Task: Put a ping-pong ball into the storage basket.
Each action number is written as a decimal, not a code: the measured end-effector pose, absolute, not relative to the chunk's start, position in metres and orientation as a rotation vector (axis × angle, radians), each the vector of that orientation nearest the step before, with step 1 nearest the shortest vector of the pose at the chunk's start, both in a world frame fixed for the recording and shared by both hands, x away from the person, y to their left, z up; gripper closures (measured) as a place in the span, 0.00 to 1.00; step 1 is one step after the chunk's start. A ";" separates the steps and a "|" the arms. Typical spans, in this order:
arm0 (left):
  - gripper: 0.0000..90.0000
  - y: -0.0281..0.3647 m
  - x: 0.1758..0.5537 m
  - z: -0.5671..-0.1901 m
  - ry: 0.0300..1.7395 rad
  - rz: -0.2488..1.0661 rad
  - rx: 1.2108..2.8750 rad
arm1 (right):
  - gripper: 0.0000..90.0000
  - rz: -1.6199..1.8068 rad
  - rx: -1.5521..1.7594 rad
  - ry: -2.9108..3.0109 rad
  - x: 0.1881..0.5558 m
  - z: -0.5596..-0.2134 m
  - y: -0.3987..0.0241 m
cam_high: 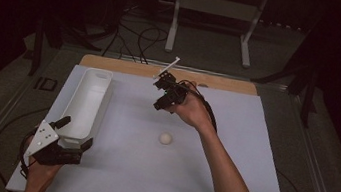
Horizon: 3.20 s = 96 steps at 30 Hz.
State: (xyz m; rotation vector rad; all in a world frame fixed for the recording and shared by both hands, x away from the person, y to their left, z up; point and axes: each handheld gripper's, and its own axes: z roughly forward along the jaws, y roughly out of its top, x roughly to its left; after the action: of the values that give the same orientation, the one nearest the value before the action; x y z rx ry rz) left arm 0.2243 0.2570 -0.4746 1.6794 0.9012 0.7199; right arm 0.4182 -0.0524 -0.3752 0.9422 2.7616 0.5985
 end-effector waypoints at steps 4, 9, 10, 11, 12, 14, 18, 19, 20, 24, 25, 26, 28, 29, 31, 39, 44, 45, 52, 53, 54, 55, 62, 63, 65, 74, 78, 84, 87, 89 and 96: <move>0.01 0.257 0.224 -0.475 0.901 0.720 1.679 | 0.56 0.617 0.941 2.767 0.418 -0.375 -0.051; 0.01 0.257 0.224 -0.475 0.901 0.720 1.679 | 0.56 0.633 0.938 2.774 0.418 -0.375 -0.048; 0.01 0.257 0.224 -0.475 0.901 0.720 1.680 | 0.56 0.635 0.938 2.774 0.418 -0.375 -0.048; 0.01 0.257 0.224 -0.475 0.901 0.720 1.679 | 0.56 0.636 0.937 2.774 0.418 -0.375 -0.048; 0.01 0.257 0.224 -0.475 0.901 0.720 1.680 | 0.56 0.639 0.945 2.774 0.418 -0.375 -0.047; 0.01 0.256 0.225 -0.475 0.901 0.719 1.680 | 0.56 0.644 0.938 2.775 0.418 -0.375 -0.046; 0.01 0.256 0.225 -0.475 0.901 0.719 1.679 | 0.56 0.645 0.940 2.778 0.418 -0.374 -0.043; 0.01 0.256 0.225 -0.475 0.901 0.720 1.678 | 0.56 0.654 0.930 2.779 0.418 -0.374 -0.041; 0.01 0.256 0.224 -0.475 0.902 0.720 1.677 | 0.56 0.657 0.927 2.778 0.418 -0.374 -0.041; 0.01 0.257 0.224 -0.475 0.902 0.719 1.678 | 0.56 0.667 0.925 2.776 0.417 -0.373 -0.038; 0.01 0.257 0.224 -0.475 0.902 0.719 1.678 | 0.56 0.667 0.925 2.776 0.417 -0.373 -0.038; 0.01 0.257 0.224 -0.475 0.902 0.720 1.678 | 0.56 0.669 0.917 2.778 0.417 -0.373 -0.038; 0.01 0.257 0.224 -0.475 0.903 0.721 1.677 | 0.56 0.670 0.924 2.780 0.417 -0.373 -0.036; 0.01 0.257 0.224 -0.475 0.903 0.721 1.679 | 0.56 0.677 0.922 2.778 0.417 -0.373 -0.034; 0.01 0.257 0.224 -0.475 0.904 0.721 1.677 | 0.56 0.685 0.917 2.777 0.417 -0.373 -0.034; 0.01 0.256 0.224 -0.475 0.903 0.721 1.678 | 0.56 0.712 0.922 2.784 0.417 -0.372 -0.028; 0.01 0.257 0.224 -0.475 0.903 0.721 1.678 | 0.56 0.718 0.926 2.784 0.416 -0.372 -0.026; 0.01 0.257 0.224 -0.475 0.902 0.721 1.680 | 0.56 0.723 0.920 2.783 0.417 -0.372 -0.026; 0.01 0.256 0.224 -0.475 0.901 0.721 1.680 | 0.56 0.737 0.927 2.786 0.417 -0.372 -0.023; 0.01 0.256 0.224 -0.475 0.901 0.721 1.680 | 0.56 0.739 0.924 2.786 0.417 -0.372 -0.023; 0.01 0.256 0.224 -0.475 0.901 0.721 1.681 | 0.56 0.739 0.932 2.787 0.416 -0.372 -0.022; 0.01 0.256 0.224 -0.475 0.901 0.721 1.681 | 0.56 0.742 0.928 2.788 0.416 -0.372 -0.022; 0.01 0.256 0.224 -0.475 0.901 0.722 1.683 | 0.56 0.756 0.929 2.791 0.416 -0.373 -0.018; 0.01 0.256 0.224 -0.475 0.900 0.721 1.682 | 0.56 0.756 0.929 2.790 0.416 -0.373 -0.017; 0.01 0.256 0.224 -0.475 0.901 0.721 1.680 | 0.56 0.761 0.923 2.791 0.416 -0.373 -0.016; 0.01 0.256 0.224 -0.475 0.901 0.722 1.681 | 0.56 0.791 0.921 2.800 0.416 -0.373 -0.013; 0.01 0.257 0.224 -0.475 0.902 0.721 1.678 | 0.56 0.801 0.924 2.802 0.415 -0.372 -0.010; 0.01 0.257 0.224 -0.475 0.900 0.720 1.682 | 0.56 0.803 0.915 2.802 0.416 -0.372 -0.005; 0.01 0.257 0.224 -0.475 0.900 0.720 1.681 | 0.56 0.807 0.913 2.804 0.415 -0.372 -0.004; 0.01 0.257 0.224 -0.475 0.900 0.721 1.681 | 0.56 0.811 0.920 2.804 0.415 -0.371 -0.003; 0.01 0.256 0.224 -0.475 0.898 0.720 1.684 | 0.56 0.820 0.913 2.805 0.415 -0.372 0.000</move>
State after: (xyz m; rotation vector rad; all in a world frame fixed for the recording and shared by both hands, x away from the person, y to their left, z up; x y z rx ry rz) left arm 0.2244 0.2561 -0.4750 1.6841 0.8981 0.7203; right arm 0.4155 -0.0002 -0.3717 0.9131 2.8051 0.8195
